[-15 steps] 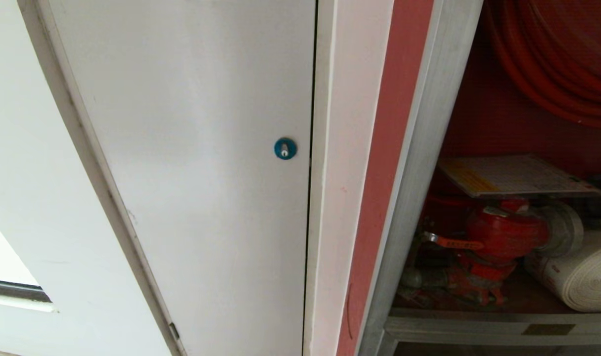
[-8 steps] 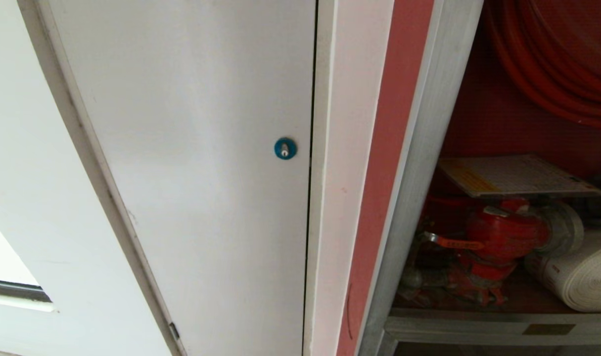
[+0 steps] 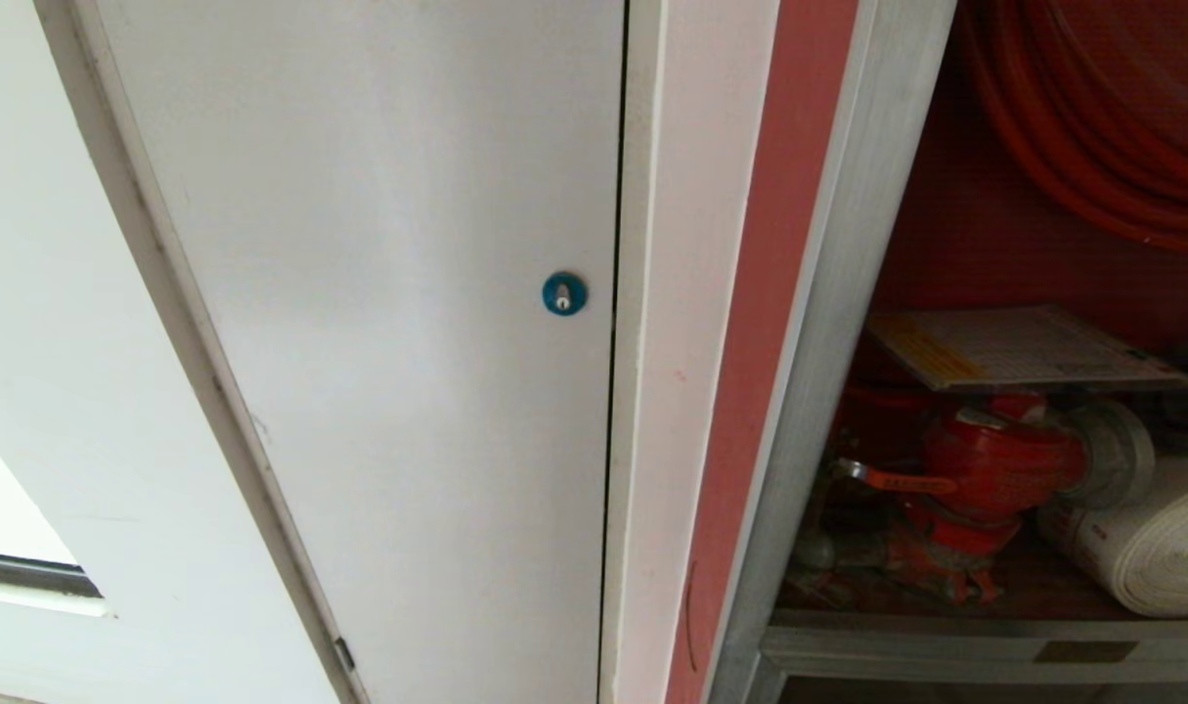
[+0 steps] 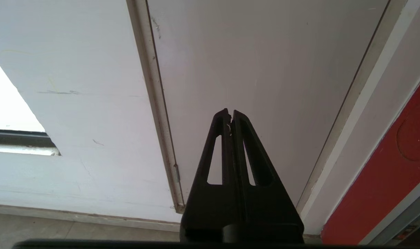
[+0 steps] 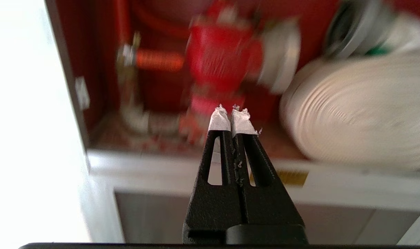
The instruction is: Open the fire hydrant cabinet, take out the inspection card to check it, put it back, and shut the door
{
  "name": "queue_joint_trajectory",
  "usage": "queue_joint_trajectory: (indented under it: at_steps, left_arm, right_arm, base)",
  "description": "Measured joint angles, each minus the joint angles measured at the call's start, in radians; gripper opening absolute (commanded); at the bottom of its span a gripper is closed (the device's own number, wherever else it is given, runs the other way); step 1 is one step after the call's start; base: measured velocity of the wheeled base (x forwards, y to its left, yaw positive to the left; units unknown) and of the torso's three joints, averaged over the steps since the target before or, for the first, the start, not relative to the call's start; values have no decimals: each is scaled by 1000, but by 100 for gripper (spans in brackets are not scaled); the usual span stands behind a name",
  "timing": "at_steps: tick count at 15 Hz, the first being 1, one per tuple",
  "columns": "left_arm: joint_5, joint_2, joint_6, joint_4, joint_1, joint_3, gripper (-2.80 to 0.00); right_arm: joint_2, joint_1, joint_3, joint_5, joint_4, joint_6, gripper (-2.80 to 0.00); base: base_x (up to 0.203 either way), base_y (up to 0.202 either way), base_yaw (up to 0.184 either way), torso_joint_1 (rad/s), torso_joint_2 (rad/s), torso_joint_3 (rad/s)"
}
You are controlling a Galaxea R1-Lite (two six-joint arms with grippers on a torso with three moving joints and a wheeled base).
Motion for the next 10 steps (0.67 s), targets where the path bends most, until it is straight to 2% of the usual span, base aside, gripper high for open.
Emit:
queue_joint_trajectory:
  at_steps: [5,10]
  left_arm:
    - [0,0,0,0,0,0,-280]
    - [0,0,0,0,0,0,-280]
  right_arm:
    - [0,0,7,50,123,-6,-280]
    - [0,0,8,54,139,22,-280]
  base:
    - [0,0,0,0,0,0]
    - [0,0,0,0,0,0]
